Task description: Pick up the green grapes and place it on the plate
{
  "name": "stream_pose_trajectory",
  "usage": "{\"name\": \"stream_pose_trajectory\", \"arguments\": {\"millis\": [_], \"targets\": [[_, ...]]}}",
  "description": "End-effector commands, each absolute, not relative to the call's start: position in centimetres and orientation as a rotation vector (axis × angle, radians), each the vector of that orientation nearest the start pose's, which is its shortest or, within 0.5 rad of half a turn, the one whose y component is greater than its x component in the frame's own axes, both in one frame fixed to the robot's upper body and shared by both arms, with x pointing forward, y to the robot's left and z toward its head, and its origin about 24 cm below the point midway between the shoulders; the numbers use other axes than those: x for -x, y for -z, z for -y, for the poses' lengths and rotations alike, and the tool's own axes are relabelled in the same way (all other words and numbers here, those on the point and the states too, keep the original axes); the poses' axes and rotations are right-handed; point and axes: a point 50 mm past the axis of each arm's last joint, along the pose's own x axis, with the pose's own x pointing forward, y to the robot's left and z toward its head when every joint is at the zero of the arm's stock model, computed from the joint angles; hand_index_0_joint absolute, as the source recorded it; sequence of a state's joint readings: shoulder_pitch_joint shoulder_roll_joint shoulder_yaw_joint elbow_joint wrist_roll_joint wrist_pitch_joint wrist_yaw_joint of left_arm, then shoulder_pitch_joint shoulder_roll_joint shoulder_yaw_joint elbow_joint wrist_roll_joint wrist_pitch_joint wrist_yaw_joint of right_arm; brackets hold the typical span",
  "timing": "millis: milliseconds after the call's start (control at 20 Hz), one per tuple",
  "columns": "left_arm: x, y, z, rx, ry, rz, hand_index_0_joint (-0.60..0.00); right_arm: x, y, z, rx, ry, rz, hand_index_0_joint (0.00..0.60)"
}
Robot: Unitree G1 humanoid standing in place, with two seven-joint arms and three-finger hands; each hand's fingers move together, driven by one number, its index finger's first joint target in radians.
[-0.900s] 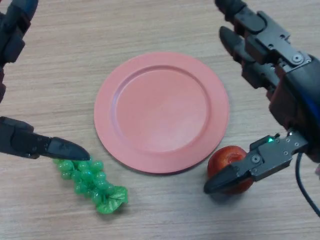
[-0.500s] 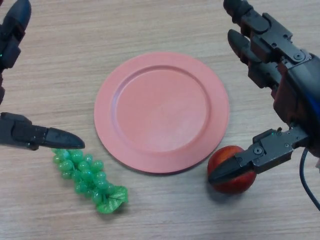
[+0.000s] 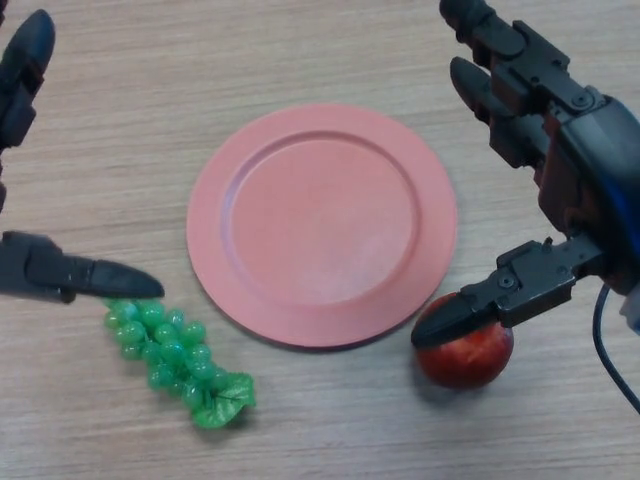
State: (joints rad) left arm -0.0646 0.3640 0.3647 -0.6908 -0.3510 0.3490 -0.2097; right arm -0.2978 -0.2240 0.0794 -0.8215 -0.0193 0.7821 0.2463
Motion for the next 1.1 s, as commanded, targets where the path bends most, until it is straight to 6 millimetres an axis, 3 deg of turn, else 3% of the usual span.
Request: {"name": "stream_pose_trajectory", "arguments": {"millis": [50, 500, 800, 1100], "targets": [[-19.4, -22.8, -23.2, -0.315, 0.052, 0.669, 0.000, -22.4, -24.2, 12.2, 0.326, -0.340, 0.550, 0.000], [-18.4, -17.5, -26.8, -0.732, -0.056, 0.603, 0.000, -22.4, -24.0, 11.3, 0.319, -0.370, 0.548, 0.000], [-18.6, -14.0, -26.8, -1.197, 0.025, 0.520, 0.000, -22.2, -24.1, 11.4, 0.297, -0.369, 0.557, 0.000], [-18.8, -11.4, -27.6, -1.444, 0.076, 0.426, 0.000, -21.9, -24.3, 11.6, 0.294, -0.365, 0.564, 0.000]]}}
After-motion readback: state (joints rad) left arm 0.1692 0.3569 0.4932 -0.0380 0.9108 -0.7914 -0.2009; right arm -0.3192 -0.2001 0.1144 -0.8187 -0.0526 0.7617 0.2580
